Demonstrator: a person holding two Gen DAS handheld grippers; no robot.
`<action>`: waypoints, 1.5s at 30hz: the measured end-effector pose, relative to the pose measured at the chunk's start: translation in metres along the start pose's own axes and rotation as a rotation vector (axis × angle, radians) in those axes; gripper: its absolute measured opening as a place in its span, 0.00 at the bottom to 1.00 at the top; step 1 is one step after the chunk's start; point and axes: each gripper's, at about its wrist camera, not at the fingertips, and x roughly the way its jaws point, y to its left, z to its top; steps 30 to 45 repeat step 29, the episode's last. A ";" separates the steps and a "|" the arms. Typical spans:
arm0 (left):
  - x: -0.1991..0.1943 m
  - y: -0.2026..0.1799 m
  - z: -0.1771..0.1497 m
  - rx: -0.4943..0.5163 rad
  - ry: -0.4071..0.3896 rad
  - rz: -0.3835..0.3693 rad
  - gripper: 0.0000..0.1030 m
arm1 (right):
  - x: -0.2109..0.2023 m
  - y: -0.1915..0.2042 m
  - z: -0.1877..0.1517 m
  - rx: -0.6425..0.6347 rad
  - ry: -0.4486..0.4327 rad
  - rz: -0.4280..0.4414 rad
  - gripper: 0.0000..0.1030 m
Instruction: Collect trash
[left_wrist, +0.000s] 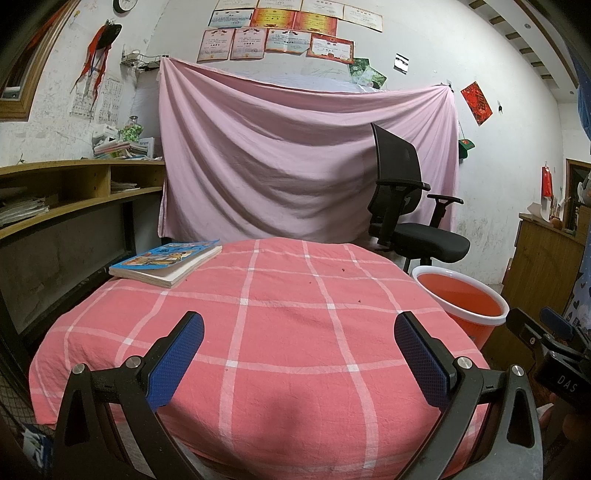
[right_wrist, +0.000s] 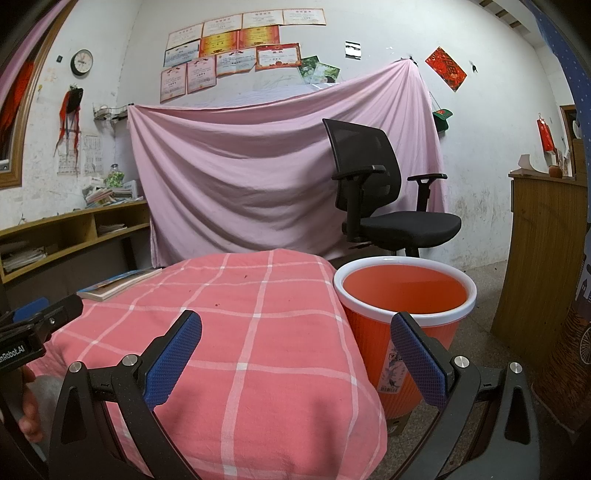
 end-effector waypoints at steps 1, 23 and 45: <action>0.000 0.000 0.000 -0.002 0.000 -0.002 0.98 | 0.000 0.000 0.000 0.000 0.000 0.000 1.00; 0.001 0.003 0.002 0.016 -0.005 0.026 0.98 | 0.000 0.000 0.001 0.000 0.002 0.000 1.00; 0.001 0.001 0.001 0.018 -0.003 0.024 0.98 | -0.001 -0.001 0.001 0.000 0.003 0.000 1.00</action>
